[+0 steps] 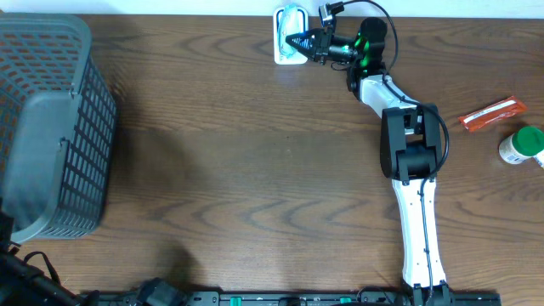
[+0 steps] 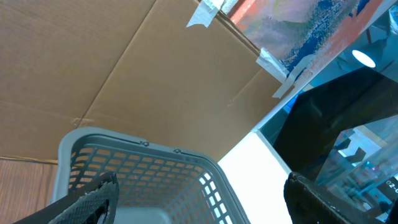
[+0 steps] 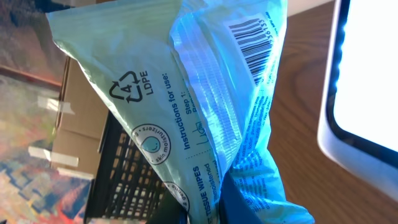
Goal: Scan the item barcode
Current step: 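Carry the pack up and hold it against the white scanner face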
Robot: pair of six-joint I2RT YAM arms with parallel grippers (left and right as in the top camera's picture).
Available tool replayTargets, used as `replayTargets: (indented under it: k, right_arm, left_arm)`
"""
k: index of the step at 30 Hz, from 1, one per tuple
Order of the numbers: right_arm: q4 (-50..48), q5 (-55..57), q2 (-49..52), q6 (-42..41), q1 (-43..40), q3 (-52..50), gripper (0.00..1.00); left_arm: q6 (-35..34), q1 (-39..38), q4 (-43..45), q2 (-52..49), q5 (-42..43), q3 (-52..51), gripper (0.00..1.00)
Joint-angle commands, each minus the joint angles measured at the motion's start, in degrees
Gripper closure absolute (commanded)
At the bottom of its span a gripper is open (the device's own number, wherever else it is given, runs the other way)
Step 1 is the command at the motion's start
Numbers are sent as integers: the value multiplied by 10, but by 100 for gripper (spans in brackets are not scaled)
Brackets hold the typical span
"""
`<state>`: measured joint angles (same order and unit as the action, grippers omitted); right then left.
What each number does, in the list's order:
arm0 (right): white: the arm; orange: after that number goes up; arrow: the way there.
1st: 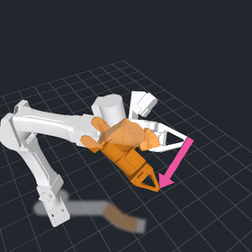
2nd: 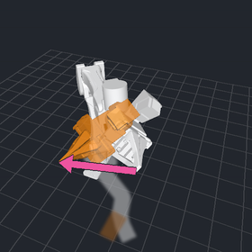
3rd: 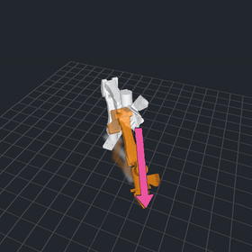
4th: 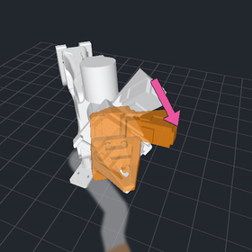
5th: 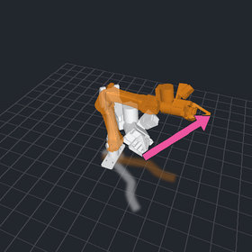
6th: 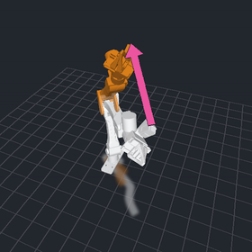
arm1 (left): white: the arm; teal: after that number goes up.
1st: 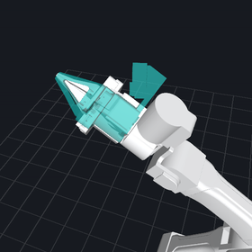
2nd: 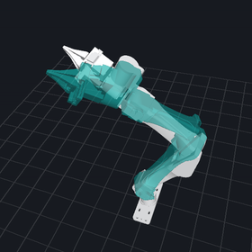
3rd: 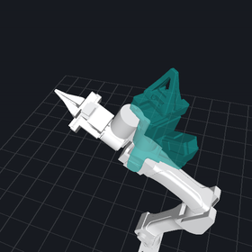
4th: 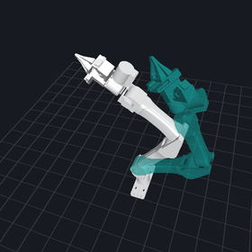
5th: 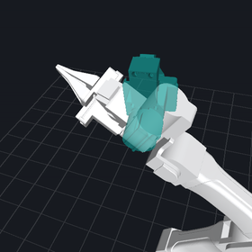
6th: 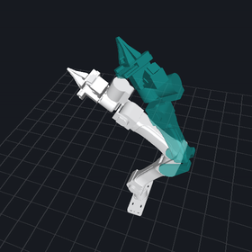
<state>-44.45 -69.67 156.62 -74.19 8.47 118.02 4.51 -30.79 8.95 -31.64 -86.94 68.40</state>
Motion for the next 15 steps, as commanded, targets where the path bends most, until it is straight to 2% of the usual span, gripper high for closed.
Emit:
replayTargets:
  k: [1,7,12,15]
  right_arm:
    - [-3,29,1,19,1,9,99]
    - [44,56,1,35,3,9,99]
    - [54,59,1,17,11,9,99]
    - [115,71,1,-20,14,9,99]
  left_arm:
    - [3,2,1,3,-30,1,15]
    - [3,2,1,3,-30,1,15]
    - [3,2,1,3,-30,1,15]
    - [3,2,1,3,-30,1,15]
